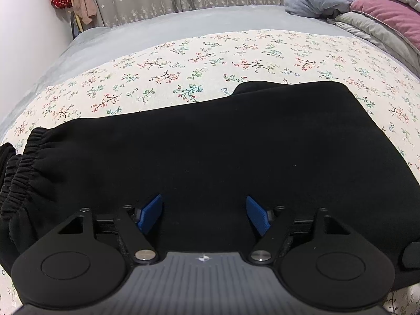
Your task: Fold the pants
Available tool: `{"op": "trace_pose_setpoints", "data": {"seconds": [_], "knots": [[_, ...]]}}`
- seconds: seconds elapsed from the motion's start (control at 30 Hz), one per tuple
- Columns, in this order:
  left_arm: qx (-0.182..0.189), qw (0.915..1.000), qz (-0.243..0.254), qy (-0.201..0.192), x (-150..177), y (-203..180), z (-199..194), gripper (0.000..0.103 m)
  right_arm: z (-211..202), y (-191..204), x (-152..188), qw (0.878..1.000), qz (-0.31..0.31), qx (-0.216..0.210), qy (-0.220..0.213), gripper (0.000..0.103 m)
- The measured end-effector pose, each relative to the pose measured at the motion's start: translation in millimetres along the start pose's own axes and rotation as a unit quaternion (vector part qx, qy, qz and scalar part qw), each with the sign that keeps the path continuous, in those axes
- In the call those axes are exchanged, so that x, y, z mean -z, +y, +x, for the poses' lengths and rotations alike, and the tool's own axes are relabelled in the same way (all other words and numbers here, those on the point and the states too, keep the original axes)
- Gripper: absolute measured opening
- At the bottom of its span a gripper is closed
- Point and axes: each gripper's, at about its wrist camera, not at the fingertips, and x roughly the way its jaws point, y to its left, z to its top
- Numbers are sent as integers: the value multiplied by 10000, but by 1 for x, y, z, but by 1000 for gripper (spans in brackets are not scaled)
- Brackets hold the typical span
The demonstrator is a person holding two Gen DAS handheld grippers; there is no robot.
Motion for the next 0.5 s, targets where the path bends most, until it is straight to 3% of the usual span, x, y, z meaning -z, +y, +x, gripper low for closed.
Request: {"op": "trace_pose_setpoints", "data": {"seconds": [0.1, 0.17, 0.3, 0.5], "knots": [[14, 10000, -4, 18, 1, 0, 0, 89, 5, -11, 2, 9997, 159, 175, 84, 16], [-2, 10000, 18, 17, 1, -1, -1, 89, 3, -14, 2, 9991, 408, 61, 89, 16], [7, 10000, 0, 26, -1, 0, 0, 90, -2, -1, 2, 9999, 90, 41, 35, 16], [-90, 9998, 178, -18, -3, -5, -3, 90, -3, -15, 6, 9993, 353, 92, 29, 16]]}}
